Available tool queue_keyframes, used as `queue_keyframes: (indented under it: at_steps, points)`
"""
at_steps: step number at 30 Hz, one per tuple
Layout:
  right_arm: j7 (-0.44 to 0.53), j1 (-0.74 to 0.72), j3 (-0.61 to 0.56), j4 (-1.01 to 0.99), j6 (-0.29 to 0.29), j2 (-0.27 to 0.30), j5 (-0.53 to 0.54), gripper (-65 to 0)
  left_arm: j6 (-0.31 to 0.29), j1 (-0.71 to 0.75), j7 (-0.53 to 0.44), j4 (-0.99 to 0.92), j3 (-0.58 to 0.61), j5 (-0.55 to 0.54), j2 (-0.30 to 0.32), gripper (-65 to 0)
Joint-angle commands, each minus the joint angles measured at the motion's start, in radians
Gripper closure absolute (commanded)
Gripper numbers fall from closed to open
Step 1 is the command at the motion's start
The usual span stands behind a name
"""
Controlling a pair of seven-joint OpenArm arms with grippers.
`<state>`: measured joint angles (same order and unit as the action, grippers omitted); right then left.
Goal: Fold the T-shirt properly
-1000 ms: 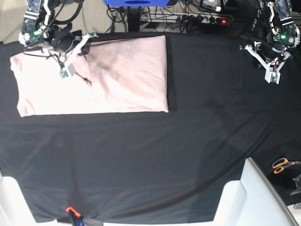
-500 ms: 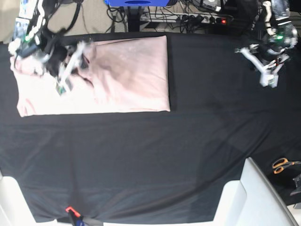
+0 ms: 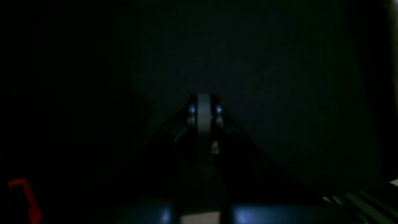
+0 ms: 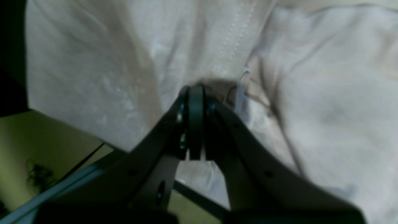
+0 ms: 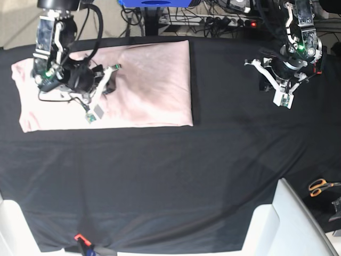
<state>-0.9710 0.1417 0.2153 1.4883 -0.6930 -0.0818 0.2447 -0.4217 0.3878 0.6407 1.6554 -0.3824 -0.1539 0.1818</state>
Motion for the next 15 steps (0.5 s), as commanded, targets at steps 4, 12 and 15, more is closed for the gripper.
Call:
queue_keyframes:
  at_steps: [4, 12, 15]
  points:
    - [0.102, -0.060, -0.001, -0.093, -0.005, 0.047, 0.014, -0.6, 0.002, 0.004, -0.015, 0.015, -0.005, -0.006, 0.012, 0.0]
    - [0.159, -0.057, -0.007, -0.045, -0.005, 0.089, 0.012, -0.6, 0.002, 0.006, -0.015, 0.015, -0.011, -0.006, 0.014, 0.0]
    - [0.122, -0.023, -0.007, 0.087, -0.005, 0.084, 0.012, -0.6, 0.002, 0.006, -0.015, 0.009, -0.013, -0.006, 0.015, 0.0]
